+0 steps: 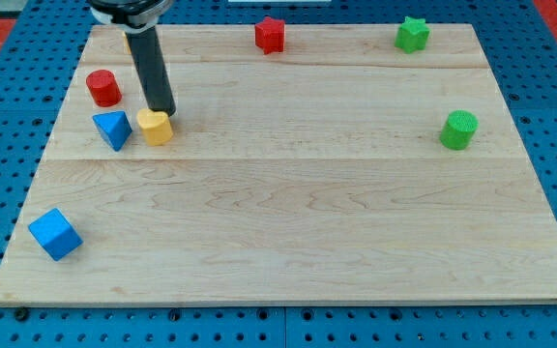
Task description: Slide the yellow hexagon towards bottom left
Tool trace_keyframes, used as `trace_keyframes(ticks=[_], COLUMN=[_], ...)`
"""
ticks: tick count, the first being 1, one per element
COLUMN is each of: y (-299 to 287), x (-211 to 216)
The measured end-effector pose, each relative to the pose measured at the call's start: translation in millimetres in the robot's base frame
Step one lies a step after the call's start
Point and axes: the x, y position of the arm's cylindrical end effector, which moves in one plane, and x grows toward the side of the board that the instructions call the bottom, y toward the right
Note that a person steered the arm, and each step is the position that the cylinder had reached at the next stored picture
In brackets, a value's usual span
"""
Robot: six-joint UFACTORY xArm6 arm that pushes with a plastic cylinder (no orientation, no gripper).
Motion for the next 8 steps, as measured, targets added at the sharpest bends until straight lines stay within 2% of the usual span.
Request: trace_keyframes(ticks=[2, 4, 6, 8], y=[2.1, 2.1, 1.4, -28.4], x=[63.4, 100.2, 102.6, 102.1])
